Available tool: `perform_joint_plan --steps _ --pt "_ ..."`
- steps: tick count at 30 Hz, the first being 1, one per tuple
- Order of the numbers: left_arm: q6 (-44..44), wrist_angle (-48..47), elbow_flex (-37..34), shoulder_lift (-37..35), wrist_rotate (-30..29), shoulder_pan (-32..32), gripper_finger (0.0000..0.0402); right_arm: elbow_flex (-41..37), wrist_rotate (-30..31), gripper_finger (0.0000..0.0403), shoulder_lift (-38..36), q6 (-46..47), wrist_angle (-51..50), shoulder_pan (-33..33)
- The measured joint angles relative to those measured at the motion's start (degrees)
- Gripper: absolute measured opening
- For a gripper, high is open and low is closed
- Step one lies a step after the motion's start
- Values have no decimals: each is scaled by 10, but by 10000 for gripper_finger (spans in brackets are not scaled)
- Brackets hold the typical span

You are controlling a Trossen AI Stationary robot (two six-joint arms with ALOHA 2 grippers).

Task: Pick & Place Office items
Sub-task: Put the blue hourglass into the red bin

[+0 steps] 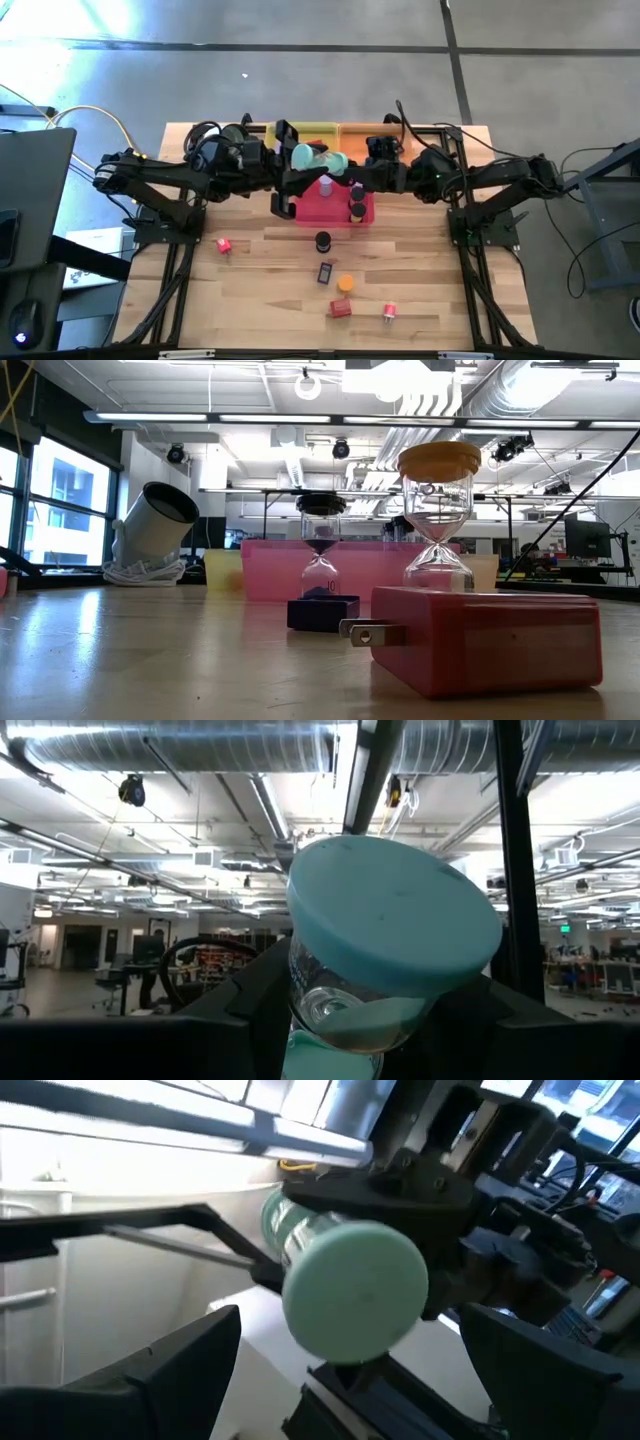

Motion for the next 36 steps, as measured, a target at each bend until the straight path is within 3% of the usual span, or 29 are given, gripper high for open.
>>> perform_joint_plan --steps 10,21,36 --pt "-29 31 0 0 28 0 163 0 -30 366 0 -32 -21 -7" --pt "-104 24 0 17 7 11 163 0 -23 366 0 -49 -13 -23" --pt "-139 21 0 28 5 21 163 0 -24 366 0 -104 8 -22"
